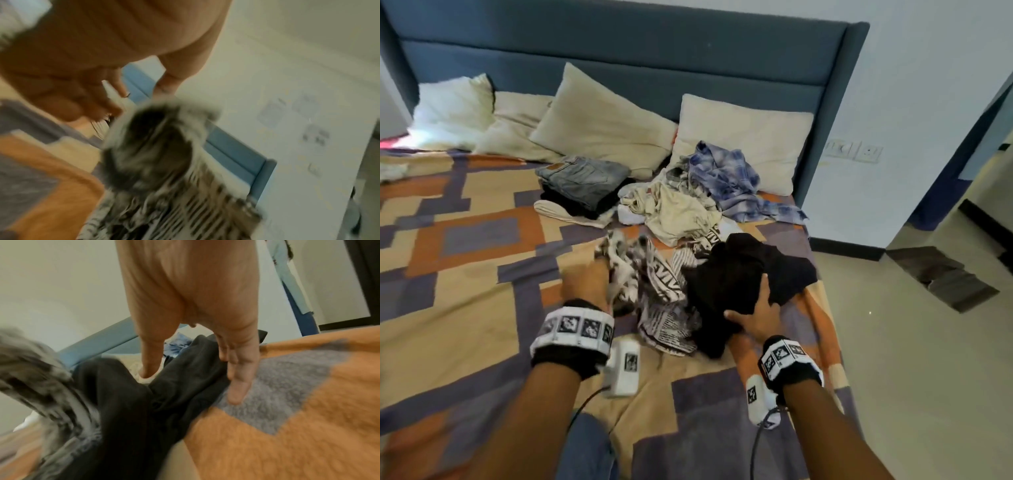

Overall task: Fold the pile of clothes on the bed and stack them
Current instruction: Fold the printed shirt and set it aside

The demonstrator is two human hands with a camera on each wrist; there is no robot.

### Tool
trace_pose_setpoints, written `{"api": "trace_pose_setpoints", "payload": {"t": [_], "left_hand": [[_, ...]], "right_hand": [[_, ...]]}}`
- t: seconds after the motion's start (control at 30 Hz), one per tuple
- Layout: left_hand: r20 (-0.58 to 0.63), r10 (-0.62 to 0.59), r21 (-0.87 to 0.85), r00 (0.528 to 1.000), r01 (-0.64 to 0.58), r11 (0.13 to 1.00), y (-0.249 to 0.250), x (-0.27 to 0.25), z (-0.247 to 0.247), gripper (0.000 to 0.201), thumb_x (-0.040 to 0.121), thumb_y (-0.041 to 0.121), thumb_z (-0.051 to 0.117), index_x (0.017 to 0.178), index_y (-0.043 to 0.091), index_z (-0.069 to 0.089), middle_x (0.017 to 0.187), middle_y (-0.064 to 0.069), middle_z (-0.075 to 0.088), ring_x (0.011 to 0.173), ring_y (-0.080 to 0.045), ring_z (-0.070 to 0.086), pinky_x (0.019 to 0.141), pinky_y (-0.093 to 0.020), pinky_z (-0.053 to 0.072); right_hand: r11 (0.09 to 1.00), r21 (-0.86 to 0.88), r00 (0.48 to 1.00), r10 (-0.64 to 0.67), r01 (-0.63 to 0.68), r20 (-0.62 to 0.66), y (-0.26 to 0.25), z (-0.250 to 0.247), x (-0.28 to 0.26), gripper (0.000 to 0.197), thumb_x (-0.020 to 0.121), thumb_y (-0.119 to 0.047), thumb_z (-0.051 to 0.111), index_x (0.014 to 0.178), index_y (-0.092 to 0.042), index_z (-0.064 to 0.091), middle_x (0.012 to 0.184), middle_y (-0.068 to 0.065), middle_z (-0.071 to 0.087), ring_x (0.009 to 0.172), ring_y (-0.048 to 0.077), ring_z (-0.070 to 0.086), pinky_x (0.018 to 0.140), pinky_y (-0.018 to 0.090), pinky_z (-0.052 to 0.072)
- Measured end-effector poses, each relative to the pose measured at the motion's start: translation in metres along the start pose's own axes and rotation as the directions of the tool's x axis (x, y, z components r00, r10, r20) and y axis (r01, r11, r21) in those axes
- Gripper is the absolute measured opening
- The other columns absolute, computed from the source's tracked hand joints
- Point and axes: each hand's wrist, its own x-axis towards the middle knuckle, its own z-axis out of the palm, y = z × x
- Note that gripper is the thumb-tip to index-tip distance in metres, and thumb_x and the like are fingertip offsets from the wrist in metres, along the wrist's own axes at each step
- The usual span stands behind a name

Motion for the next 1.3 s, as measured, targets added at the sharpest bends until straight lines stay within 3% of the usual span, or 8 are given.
{"api": "trace_pose_setpoints", "payload": {"t": [0.1, 0.23, 0.5, 0.67, 0.8, 1.03, 1.2, 1.3], "left_hand": [[-0.134, -0.013, 0.129, 0.991, 0.031, 0.991, -0.039, 0.024, 0.014, 0.057, 0.081, 0.033, 0.063, 0.132, 0.013, 0.046, 0.139, -0.019, 0.045, 0.123, -0.044, 0.044, 0.102, -0.055, 0.04], [0.252, 0.328, 0.372, 0.91, -0.404, 0.836, -0.065, 0.029, 0.058, 0.048, 0.08, 0.027, 0.073, 0.124, 0.012, 0.06, 0.135, -0.014, 0.046, 0.125, -0.034, 0.045, 0.107, -0.04, 0.036], [0.698, 0.192, 0.578, 0.69, -0.701, 0.417, -0.105, 0.058, 0.129, 0.112, 0.082, -0.003, 0.061, 0.151, 0.029, -0.021, 0.161, -0.007, 0.014, 0.116, -0.034, 0.056, 0.086, -0.041, 0.051], [0.571, 0.17, 0.706, 0.803, -0.587, 0.397, -0.115, 0.066, 0.138, 0.118, 0.084, 0.004, 0.068, 0.149, 0.026, -0.027, 0.161, -0.01, 0.014, 0.112, -0.033, 0.06, 0.084, -0.042, 0.052], [0.539, 0.15, 0.753, 0.829, -0.554, 0.357, -0.103, 0.072, 0.132, 0.076, 0.089, 0.034, 0.067, 0.15, 0.019, 0.025, 0.14, -0.01, 0.049, 0.114, -0.031, 0.059, 0.089, -0.043, 0.054], [0.318, 0.309, 0.291, 0.896, -0.403, 0.868, -0.067, 0.054, 0.093, 0.046, 0.089, 0.04, 0.066, 0.059, 0.012, 0.044, 0.051, 0.0, 0.045, 0.061, -0.028, 0.051, 0.059, -0.035, 0.039], [0.352, 0.442, -0.111, 0.825, -0.432, 0.895, -0.013, 0.016, 0.058, 0.017, 0.082, 0.031, 0.076, 0.087, 0.014, 0.073, 0.083, 0.004, 0.074, 0.081, -0.013, 0.068, 0.075, -0.033, 0.053], [0.487, 0.632, -0.297, 0.603, -0.566, 0.769, 0.029, -0.022, 0.03, 0.023, 0.082, 0.015, 0.076, 0.105, 0.018, 0.074, 0.101, 0.009, 0.074, 0.098, -0.005, 0.068, 0.087, -0.026, 0.054]], "right_hand": [[0.974, -0.226, 0.996, 0.044, -0.026, 0.076, 0.002, 0.016, 0.008, 0.129, 0.072, -0.048, 0.083, 0.151, -0.043, -0.018, 0.153, 0.034, 0.011, 0.135, 0.052, 0.03, 0.109, 0.05, 0.035], [0.855, -0.518, 0.992, 0.067, -0.003, 0.106, 0.007, 0.032, 0.024, 0.116, 0.076, -0.053, 0.077, 0.153, -0.043, -0.009, 0.155, 0.024, 0.013, 0.135, 0.049, 0.029, 0.111, 0.051, 0.033], [0.897, -0.431, 0.99, -0.043, 0.099, 0.137, -0.003, 0.006, 0.082, 0.028, 0.091, -0.009, 0.051, 0.118, -0.005, 0.054, 0.122, 0.023, 0.055, 0.114, 0.041, 0.053, 0.095, 0.04, 0.045], [0.933, 0.36, 0.995, -0.064, 0.031, 0.079, -0.056, -0.039, 0.134, 0.019, 0.095, -0.007, 0.045, 0.089, -0.014, 0.061, 0.103, 0.017, 0.064, 0.104, 0.038, 0.065, 0.091, 0.047, 0.056], [0.332, 0.911, 0.954, -0.252, 0.244, -0.163, -0.117, -0.098, 0.153, 0.049, 0.098, 0.007, 0.033, 0.12, -0.034, 0.048, 0.12, 0.0, 0.06, 0.072, 0.008, 0.058, 0.078, 0.025, 0.05], [0.865, 0.467, 0.982, -0.185, 0.185, -0.046, -0.061, -0.051, 0.106, 0.032, 0.088, 0.013, 0.052, 0.102, -0.012, 0.067, 0.087, 0.002, 0.062, 0.076, 0.015, 0.059, 0.068, 0.031, 0.051], [0.908, 0.386, 0.947, -0.255, 0.164, 0.197, -0.013, 0.007, 0.017, 0.066, 0.081, -0.01, 0.079, 0.135, -0.025, 0.045, 0.11, -0.004, 0.058, 0.1, 0.012, 0.061, 0.085, 0.037, 0.054], [0.871, 0.412, 0.935, -0.338, 0.267, 0.11, -0.03, 0.02, -0.002, 0.1, 0.067, -0.046, 0.088, 0.146, -0.039, 0.027, 0.134, -0.006, 0.047, 0.127, 0.013, 0.047, 0.106, 0.04, 0.045]]}}
